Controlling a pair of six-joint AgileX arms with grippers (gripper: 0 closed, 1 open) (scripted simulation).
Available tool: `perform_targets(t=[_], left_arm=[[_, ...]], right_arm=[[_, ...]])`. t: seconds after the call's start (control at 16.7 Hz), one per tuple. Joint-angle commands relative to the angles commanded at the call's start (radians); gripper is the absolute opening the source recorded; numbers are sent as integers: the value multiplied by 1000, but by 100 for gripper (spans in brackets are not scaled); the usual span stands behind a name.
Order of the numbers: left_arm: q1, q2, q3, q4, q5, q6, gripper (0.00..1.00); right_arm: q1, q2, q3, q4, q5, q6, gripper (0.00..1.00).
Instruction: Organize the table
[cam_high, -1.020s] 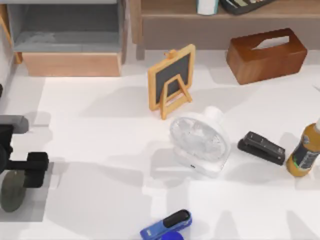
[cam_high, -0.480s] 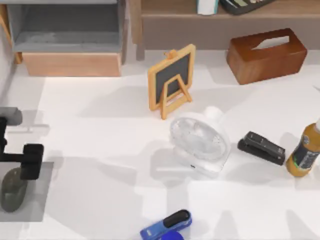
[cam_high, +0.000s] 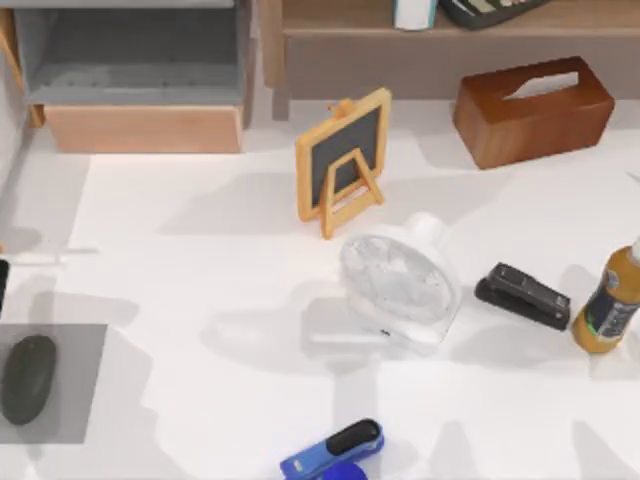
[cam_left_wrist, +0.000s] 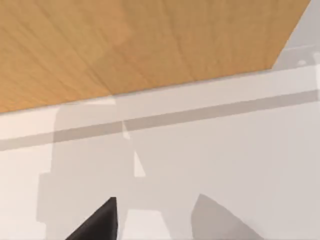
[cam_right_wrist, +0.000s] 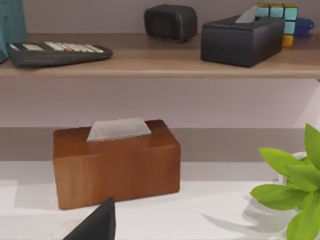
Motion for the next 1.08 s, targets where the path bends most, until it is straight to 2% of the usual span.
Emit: perform_targets(t=[0.3, 0.54, 0.84, 1.08], left_arm=[[203, 88, -103, 472, 154, 335, 100], [320, 186, -173, 858, 286, 610, 100], [388, 308, -213, 1283, 442, 909, 100], [398, 380, -219, 1517, 533, 1073, 100]], right_arm=[[0, 0, 0, 0, 0, 0, 100], [0, 0, 0, 0, 0, 0, 100], [0, 0, 0, 0, 0, 0, 100], [0, 0, 0, 0, 0, 0, 100]])
